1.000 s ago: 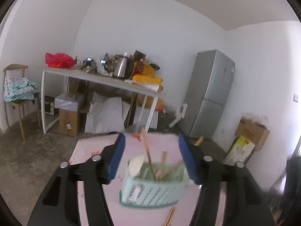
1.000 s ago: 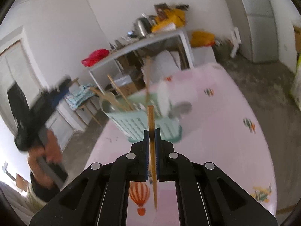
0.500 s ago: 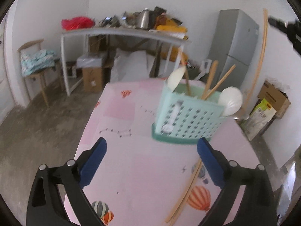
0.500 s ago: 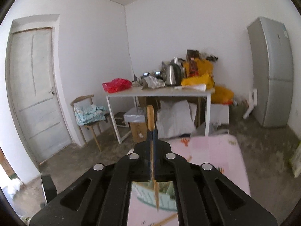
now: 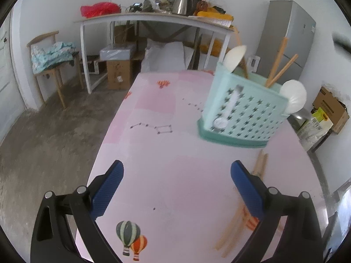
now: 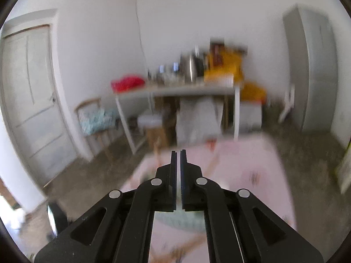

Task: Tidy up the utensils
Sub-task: 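Lift the chopstick held in the right tool toward the green basket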

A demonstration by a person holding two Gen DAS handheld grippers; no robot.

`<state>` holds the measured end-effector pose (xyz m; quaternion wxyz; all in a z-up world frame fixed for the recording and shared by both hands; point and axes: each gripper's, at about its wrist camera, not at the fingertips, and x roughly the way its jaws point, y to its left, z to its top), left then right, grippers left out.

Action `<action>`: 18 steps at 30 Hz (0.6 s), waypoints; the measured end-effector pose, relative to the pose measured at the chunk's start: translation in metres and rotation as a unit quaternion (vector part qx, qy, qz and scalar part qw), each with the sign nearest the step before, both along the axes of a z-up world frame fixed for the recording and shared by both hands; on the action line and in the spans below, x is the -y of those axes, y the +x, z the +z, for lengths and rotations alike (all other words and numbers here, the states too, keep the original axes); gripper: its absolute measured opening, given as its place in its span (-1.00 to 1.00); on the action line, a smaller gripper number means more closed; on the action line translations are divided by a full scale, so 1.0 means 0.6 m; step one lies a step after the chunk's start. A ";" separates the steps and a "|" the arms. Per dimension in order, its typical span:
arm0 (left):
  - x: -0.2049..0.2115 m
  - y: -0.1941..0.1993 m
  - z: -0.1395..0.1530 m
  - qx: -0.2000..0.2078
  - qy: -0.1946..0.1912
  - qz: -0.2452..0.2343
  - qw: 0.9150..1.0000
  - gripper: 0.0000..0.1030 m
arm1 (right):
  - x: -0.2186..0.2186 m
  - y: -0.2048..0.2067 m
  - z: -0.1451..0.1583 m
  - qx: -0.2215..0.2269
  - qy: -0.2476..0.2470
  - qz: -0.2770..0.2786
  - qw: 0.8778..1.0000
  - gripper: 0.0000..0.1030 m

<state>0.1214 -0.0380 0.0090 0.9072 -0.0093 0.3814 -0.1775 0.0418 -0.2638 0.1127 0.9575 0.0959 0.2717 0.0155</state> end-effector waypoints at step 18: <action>-0.046 0.007 -0.040 -0.034 0.026 0.043 0.998 0.86 | -0.198 -0.046 -0.292 -0.242 -0.026 0.238 0.940 -0.57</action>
